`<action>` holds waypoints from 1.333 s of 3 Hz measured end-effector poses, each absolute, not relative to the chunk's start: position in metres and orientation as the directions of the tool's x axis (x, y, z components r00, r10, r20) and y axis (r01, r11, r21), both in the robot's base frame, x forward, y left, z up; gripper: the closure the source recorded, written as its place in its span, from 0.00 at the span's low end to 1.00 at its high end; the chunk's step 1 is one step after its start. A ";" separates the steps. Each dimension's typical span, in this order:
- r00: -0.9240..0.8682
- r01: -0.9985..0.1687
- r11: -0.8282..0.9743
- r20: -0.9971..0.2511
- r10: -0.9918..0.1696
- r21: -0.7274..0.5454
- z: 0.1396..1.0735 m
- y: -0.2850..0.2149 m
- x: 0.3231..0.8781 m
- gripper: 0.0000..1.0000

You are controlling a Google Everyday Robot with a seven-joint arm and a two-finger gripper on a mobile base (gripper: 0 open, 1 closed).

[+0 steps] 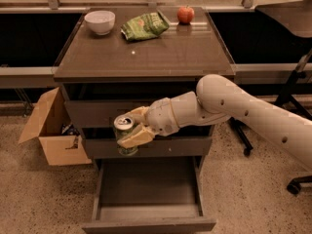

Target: Place green can into bottom drawer

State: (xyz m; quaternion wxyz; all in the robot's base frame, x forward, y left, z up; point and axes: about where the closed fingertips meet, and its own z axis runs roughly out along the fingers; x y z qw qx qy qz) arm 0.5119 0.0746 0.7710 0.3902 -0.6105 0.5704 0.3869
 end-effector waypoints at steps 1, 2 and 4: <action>0.025 -0.999 -0.051 -0.916 -0.401 -0.005 0.727 0.069 0.493 1.00; -0.013 -0.998 -0.055 -0.900 -0.435 0.041 0.678 0.066 0.475 1.00; -0.071 -0.994 -0.044 -0.886 -0.458 0.102 0.617 0.064 0.460 1.00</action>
Offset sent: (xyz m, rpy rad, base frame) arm -0.0562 -0.0174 -0.1552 -0.0969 0.1279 0.0049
